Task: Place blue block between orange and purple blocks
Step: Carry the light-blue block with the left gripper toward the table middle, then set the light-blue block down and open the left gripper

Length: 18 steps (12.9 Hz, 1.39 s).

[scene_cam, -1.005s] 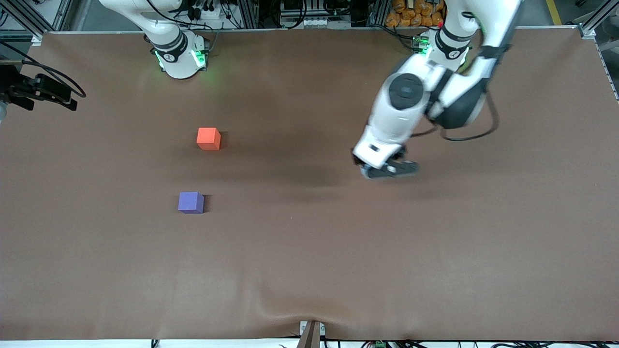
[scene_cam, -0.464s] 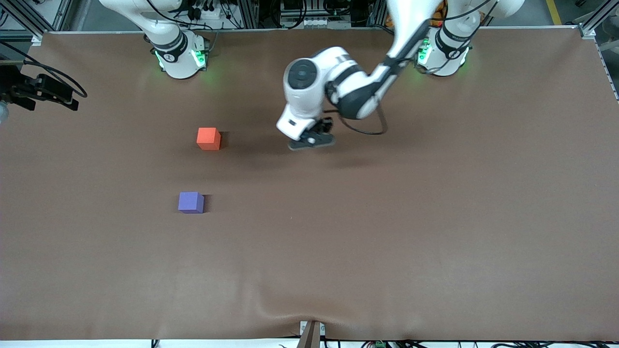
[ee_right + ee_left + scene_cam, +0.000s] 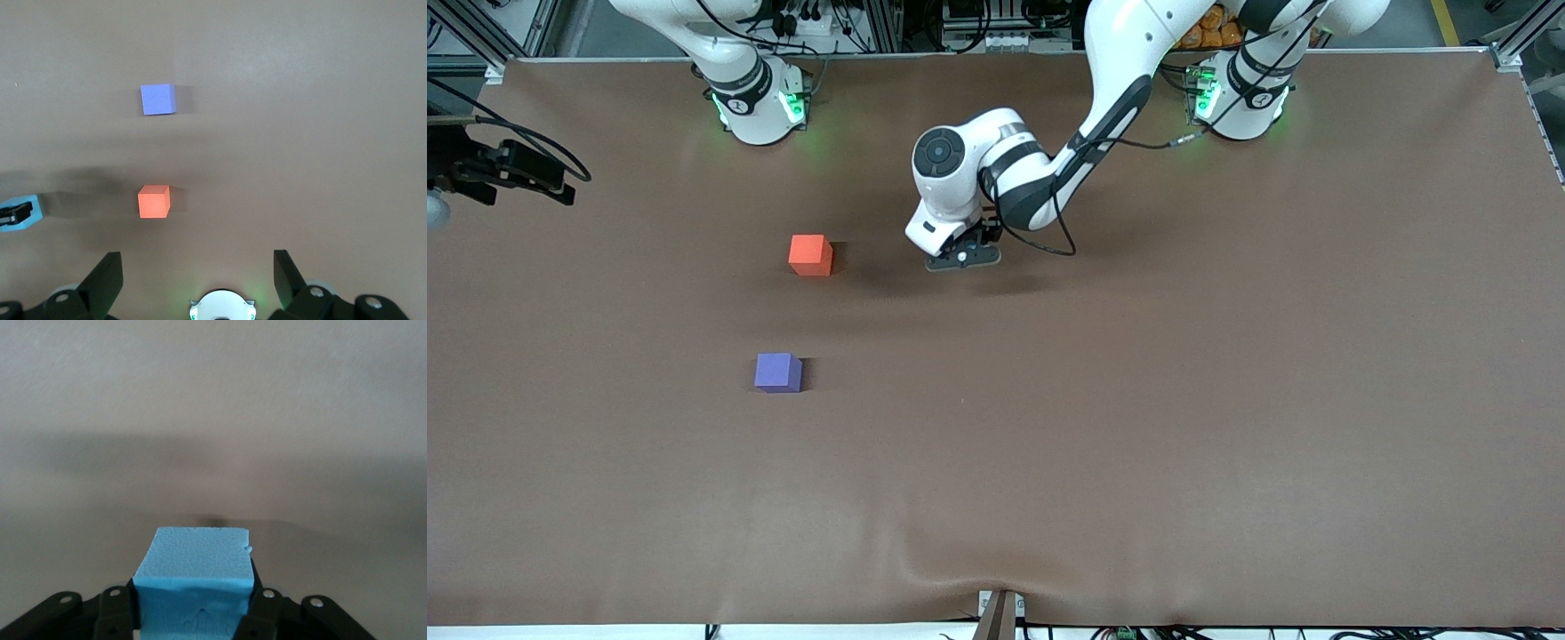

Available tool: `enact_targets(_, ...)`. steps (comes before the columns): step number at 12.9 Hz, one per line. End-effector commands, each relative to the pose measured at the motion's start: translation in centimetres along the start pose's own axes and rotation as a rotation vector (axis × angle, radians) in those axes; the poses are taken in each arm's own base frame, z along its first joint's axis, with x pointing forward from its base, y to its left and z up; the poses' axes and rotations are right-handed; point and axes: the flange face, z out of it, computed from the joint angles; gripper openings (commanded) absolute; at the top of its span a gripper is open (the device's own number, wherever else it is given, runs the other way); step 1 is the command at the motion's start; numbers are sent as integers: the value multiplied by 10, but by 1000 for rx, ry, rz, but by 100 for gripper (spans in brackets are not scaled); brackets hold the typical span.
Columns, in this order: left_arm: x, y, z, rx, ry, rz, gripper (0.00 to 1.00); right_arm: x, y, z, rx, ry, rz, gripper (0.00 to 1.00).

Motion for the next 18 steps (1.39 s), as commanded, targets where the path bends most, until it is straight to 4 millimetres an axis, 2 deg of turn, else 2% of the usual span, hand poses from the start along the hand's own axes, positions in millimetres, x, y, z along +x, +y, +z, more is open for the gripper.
enact_targets(1,5,8,9,12,60,30,33,3,-1,2,16,-9,-9,100)
enact_targets(2,5,8,10,19,73,42,76,4,0,3,16,-12,-8,100)
enact_targets(3,0,11,9,23,85,57,100,4,0,3,16,-11,-8,100)
enact_targets(5,1,11,-13,9,108,61,100,5,0,5,15,-15,-8,100)
enact_targets(6,8,8,-32,-5,123,50,100,6,1,6,15,-17,-7,100)
enact_targets(7,18,0,-61,-8,137,31,100,9,2,11,14,-29,-8,100)
enact_targets(10,64,-51,-158,-9,181,-40,100,15,-2,18,8,-43,-13,100)
enact_targets(11,80,-69,-181,-12,192,-51,100,21,-7,28,2,-63,-22,100)
enact_targets(12,96,-89,-197,-7,199,-62,100,39,-12,55,3,-121,-33,100)
enact_targets(13,114,-107,-206,3,198,-64,100,39,-19,63,5,-163,-41,100)
enact_targets(15,142,-143,-211,50,172,-43,100,46,-53,80,7,-197,-88,100)
enact_targets(17,171,-181,-210,98,129,-33,100,51,-86,99,133,-244,-130,100)
enact_targets(18,182,-202,-215,118,111,-39,100,52,-102,103,185,-260,-121,100)
